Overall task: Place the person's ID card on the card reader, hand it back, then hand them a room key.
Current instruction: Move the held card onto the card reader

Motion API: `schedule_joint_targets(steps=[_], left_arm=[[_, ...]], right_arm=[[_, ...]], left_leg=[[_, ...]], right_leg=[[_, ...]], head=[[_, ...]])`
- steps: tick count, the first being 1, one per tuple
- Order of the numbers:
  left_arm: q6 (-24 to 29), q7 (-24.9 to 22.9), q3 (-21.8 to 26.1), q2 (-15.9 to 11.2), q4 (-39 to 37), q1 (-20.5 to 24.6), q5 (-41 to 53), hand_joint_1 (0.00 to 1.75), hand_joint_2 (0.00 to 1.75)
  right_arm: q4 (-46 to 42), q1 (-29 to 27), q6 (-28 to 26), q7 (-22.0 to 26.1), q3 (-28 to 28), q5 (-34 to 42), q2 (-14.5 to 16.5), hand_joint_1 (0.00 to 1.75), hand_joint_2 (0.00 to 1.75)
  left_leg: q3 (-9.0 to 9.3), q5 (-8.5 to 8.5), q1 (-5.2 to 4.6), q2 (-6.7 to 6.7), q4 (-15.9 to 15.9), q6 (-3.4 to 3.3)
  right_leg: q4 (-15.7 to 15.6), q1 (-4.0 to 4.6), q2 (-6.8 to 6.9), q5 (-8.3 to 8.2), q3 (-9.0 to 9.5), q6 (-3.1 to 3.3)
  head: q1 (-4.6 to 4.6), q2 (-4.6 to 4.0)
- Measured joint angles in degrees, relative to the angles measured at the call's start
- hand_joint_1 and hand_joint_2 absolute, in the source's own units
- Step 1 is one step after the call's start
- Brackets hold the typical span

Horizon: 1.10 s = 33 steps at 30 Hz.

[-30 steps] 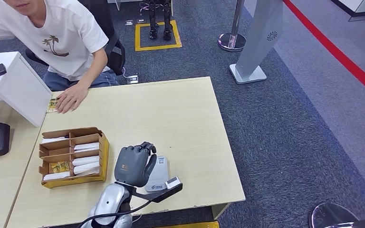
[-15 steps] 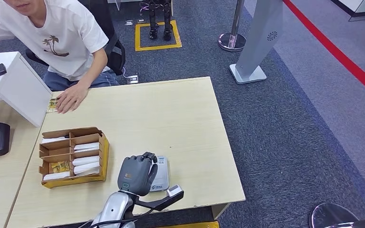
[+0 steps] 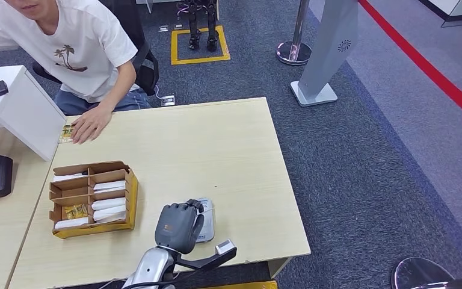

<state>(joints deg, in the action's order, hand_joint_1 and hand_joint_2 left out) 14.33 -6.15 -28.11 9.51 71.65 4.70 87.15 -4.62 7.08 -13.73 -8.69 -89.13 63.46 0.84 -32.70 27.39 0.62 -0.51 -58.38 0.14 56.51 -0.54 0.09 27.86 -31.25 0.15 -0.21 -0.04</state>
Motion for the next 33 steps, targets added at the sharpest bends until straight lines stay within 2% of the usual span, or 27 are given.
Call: schedule_joint_targets(steps=[11,27,33], left_arm=[[-0.1,-3.9,0.2,-0.5,-0.4,-2.5,2.7,1.75,1.75],[-0.5,-5.0,0.8,-1.0,-0.1,-3.2,2.9,1.75,1.75],[-0.1,-5.3,1.9,-1.6,2.7,-3.7,2.9,1.75,1.75]], right_arm=[[0.0,0.0,-0.1,-0.1,0.0,1.1,0.0,0.00,1.75],[0.0,0.0,-0.3,0.0,0.0,1.3,0.0,0.00,1.75],[0.0,0.0,-0.3,0.0,0.0,1.4,0.0,0.00,1.75]], left_leg=[[-0.01,0.00,0.00,0.01,0.0,0.00],[0.02,-0.01,0.00,0.06,0.0,0.00],[0.01,-0.01,0.01,0.06,0.0,0.00]], right_leg=[[0.0,0.00,0.02,0.01,0.01,0.00],[0.0,0.00,0.08,0.00,0.06,0.00],[0.0,0.00,0.08,0.00,0.05,0.00]], head=[[0.01,0.00],[-0.01,0.00],[-0.01,0.00]])
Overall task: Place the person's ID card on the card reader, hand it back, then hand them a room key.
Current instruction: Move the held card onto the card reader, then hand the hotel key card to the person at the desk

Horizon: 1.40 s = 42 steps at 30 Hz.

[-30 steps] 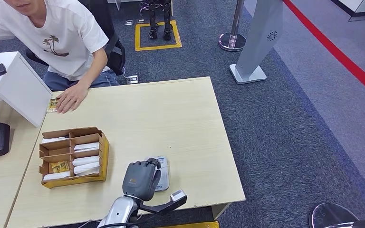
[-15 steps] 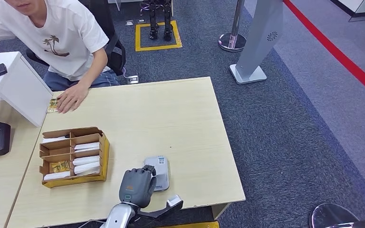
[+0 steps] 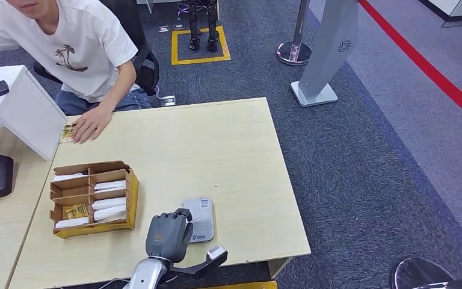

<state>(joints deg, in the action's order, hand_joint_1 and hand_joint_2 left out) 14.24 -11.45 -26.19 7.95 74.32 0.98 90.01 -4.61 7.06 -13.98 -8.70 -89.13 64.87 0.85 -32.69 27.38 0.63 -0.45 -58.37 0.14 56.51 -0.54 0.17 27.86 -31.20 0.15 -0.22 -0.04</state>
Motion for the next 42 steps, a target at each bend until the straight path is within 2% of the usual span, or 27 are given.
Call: schedule_joint_targets(steps=[7,18,22,25,31,36,42], left_arm=[[0.0,-3.0,3.2,-3.1,8.3,1.3,0.0,1.75,1.75],[-2.7,-6.7,8.7,-13.1,16.0,9.0,0.0,1.75,1.75],[-2.7,-6.0,11.6,-15.6,15.8,9.8,0.0,1.75,1.75],[-1.8,-6.0,13.4,-17.9,14.5,10.7,0.0,1.75,1.75],[-3.4,-5.8,15.4,-21.8,11.6,13.2,0.0,1.75,1.75],[-3.6,-5.8,16.0,-23.7,9.2,14.3,0.0,1.75,1.75],[-3.6,-5.8,16.0,-24.3,7.8,14.9,0.0,1.75,1.75]], right_arm=[[0.0,0.0,0.0,0.1,0.0,0.0,0.0,0.00,1.75],[0.0,-0.1,0.5,-0.1,0.0,0.4,0.1,0.00,1.75],[0.1,-0.4,2.0,-4.1,0.0,-0.1,0.1,0.00,1.75],[0.2,-0.9,2.2,-4.5,0.0,-0.2,0.1,0.00,1.75],[0.6,-1.1,2.2,-4.5,0.0,0.0,0.1,0.00,1.75],[0.6,-1.1,2.1,-4.5,0.0,0.4,0.1,0.00,1.75],[0.7,-1.1,2.0,-4.5,0.0,0.7,0.1,0.00,1.75]], left_leg=[[0.00,-0.05,0.01,0.00,0.0,0.02],[0.01,-0.11,0.01,0.01,0.0,0.03],[0.00,-0.11,0.01,0.01,0.0,0.03],[-0.02,-0.11,0.01,0.00,0.0,0.03],[-0.02,-0.12,0.02,0.00,0.0,0.03],[-0.02,-0.13,0.01,0.00,0.0,0.02],[-0.02,-0.13,0.01,0.00,0.0,0.02]], right_leg=[[0.0,0.01,0.00,0.00,-0.01,0.00],[0.1,0.01,0.00,-0.01,-0.01,0.02],[0.1,0.01,-0.01,-0.01,-0.03,0.02],[0.1,0.01,-0.02,-0.01,-0.06,0.02],[0.1,0.01,-0.03,-0.01,-0.06,0.02],[0.1,0.01,-0.03,-0.02,-0.06,0.02],[0.0,0.01,-0.03,-0.01,-0.06,0.02]], head=[[0.01,0.00],[0.01,0.00],[0.01,0.00],[0.02,0.00],[0.02,0.00],[0.01,0.00],[0.01,0.00]])
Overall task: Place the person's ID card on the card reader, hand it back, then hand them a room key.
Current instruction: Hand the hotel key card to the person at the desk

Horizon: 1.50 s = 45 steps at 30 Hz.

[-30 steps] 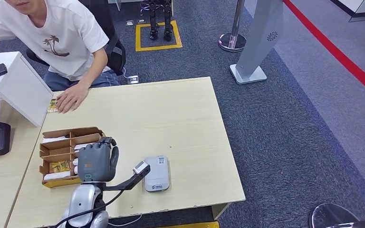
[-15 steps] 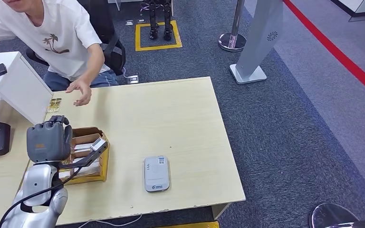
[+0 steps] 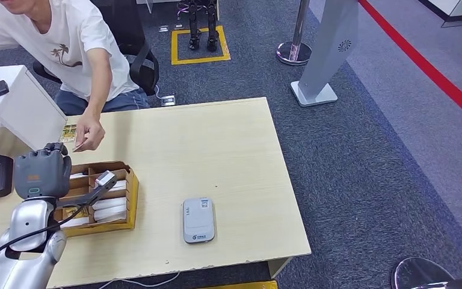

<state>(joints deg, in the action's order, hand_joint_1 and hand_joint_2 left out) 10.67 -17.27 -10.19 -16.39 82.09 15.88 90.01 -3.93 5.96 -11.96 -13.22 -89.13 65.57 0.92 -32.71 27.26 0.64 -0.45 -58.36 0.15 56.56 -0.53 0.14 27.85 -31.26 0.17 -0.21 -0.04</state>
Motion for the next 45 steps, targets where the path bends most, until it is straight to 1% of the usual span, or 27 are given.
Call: schedule_joint_targets(steps=[8,11,12,15,38,40,41,45], left_arm=[[-0.3,0.2,0.0,0.0,-0.6,0.6,0.0,1.75,1.75],[-0.3,0.1,0.0,0.0,-0.6,0.6,0.0,0.44,1.75],[-0.3,0.1,0.0,0.0,-0.6,0.6,0.0,0.00,1.31],[-0.2,0.0,0.0,-0.1,-0.6,0.6,0.0,0.00,0.00],[-0.7,-2.0,-0.1,-0.6,0.4,1.4,0.0,0.00,0.00],[-1.2,-1.0,0.0,-0.3,0.8,1.4,-0.2,0.00,0.00],[-1.8,0.5,0.2,0.2,1.1,1.4,-0.7,0.00,0.00],[-6.2,8.4,2.8,4.4,3.2,0.6,-5.8,0.00,1.75]], right_arm=[[0.1,0.0,0.0,0.0,0.0,0.4,0.0,0.00,1.75],[0.2,0.0,0.0,0.0,0.0,0.6,0.0,0.00,1.75],[0.2,0.0,0.0,0.0,0.0,0.7,0.0,0.00,1.75],[0.2,0.0,0.0,0.0,0.0,0.9,0.0,0.00,1.75],[0.2,0.0,0.1,0.0,0.0,1.1,0.0,0.00,1.75],[0.2,0.0,0.2,0.0,0.0,1.1,0.0,0.00,1.75],[0.2,0.0,0.2,0.0,0.0,1.2,0.0,0.00,1.75],[0.3,0.0,0.2,-0.3,0.0,1.8,0.0,0.00,1.75]], left_leg=[[0.01,0.00,0.00,-0.01,0.0,0.00],[0.01,0.00,0.00,-0.01,0.0,0.00],[0.01,0.00,0.00,-0.01,0.0,0.00],[0.01,0.00,0.00,-0.01,0.0,0.00],[0.01,-0.01,0.00,-0.01,0.0,0.00],[0.01,-0.01,0.00,0.00,0.0,0.00],[0.01,-0.01,0.00,0.02,0.0,0.00],[0.00,-0.01,-0.01,0.06,0.0,-0.01]], right_leg=[[0.0,0.00,-0.01,0.00,0.00,0.00],[0.0,0.00,-0.01,0.00,0.00,0.00],[0.0,0.00,-0.01,0.00,0.00,0.00],[0.0,0.00,-0.01,0.00,-0.01,0.00],[0.0,0.00,-0.01,-0.01,-0.01,0.00],[0.0,0.00,0.00,-0.01,0.00,0.00],[0.0,0.00,0.02,-0.01,0.01,0.00],[0.0,-0.01,0.07,-0.01,0.04,-0.01]], head=[[-0.01,0.00],[-0.01,0.00],[-0.01,0.00],[-0.01,0.00],[-0.01,0.00],[-0.01,0.00],[0.00,0.00],[-0.01,0.00]])
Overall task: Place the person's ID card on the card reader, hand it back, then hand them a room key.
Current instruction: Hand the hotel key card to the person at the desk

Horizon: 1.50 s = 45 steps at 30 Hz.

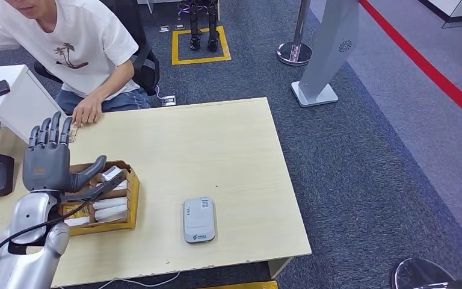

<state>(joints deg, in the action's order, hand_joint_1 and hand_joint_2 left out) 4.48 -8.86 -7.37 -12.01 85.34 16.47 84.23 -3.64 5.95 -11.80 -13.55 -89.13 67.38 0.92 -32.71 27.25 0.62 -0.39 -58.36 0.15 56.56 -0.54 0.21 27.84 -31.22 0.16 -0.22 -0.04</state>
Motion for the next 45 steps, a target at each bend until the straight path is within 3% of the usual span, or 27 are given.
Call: schedule_joint_targets(steps=[4,11,17,29,38,45], left_arm=[[-3.2,3.2,1.9,2.8,2.3,-1.5,-4.4,0.00,1.75],[-4.5,6.1,2.2,4.1,7.0,-5.4,-11.0,0.00,1.75],[-4.4,8.9,2.2,5.2,14.8,-12.8,-21.2,0.00,1.75],[-4.1,10.2,2.2,5.9,22.2,-25.6,-27.4,0.00,1.75],[-2.0,8.4,2.3,6.6,26.6,-34.1,-21.9,0.00,1.75],[-1.6,4.7,2.1,4.1,27.3,-37.0,-15.0,0.00,1.75]], right_arm=[[0.1,-0.1,-0.1,-0.1,0.0,0.7,0.0,0.00,1.75],[0.4,-0.1,-0.2,-0.2,0.0,2.0,0.0,0.00,1.75],[0.5,-0.3,-0.7,0.3,0.0,3.9,0.1,0.00,1.75],[1.0,-0.5,-1.2,0.7,0.0,6.3,0.6,0.00,1.75],[1.3,-0.6,-2.0,0.8,0.0,8.0,1.2,0.00,1.75],[1.4,-0.6,-2.1,0.7,0.0,8.6,1.4,0.00,1.75]], left_leg=[[0.00,0.01,0.00,-0.06,0.0,0.00],[0.00,0.01,0.02,-0.03,0.0,0.00],[-0.01,0.03,0.01,-0.04,0.0,0.01],[-0.03,0.04,0.01,-0.02,0.0,0.01],[-0.04,0.05,0.02,0.00,0.0,0.00],[-0.03,0.04,0.03,0.01,0.0,0.00]], right_leg=[[0.0,0.00,-0.05,-0.03,-0.02,-0.04],[0.0,0.00,-0.04,-0.02,-0.03,-0.03],[0.0,0.00,-0.05,0.01,-0.04,-0.03],[0.0,0.00,-0.03,0.02,-0.03,-0.04],[0.0,0.00,0.00,0.03,-0.04,-0.04],[0.0,0.01,0.03,0.03,-0.03,-0.03]], head=[[0.00,0.00],[0.01,0.00],[0.00,0.00],[0.00,0.00],[0.01,0.00],[0.01,0.00]])
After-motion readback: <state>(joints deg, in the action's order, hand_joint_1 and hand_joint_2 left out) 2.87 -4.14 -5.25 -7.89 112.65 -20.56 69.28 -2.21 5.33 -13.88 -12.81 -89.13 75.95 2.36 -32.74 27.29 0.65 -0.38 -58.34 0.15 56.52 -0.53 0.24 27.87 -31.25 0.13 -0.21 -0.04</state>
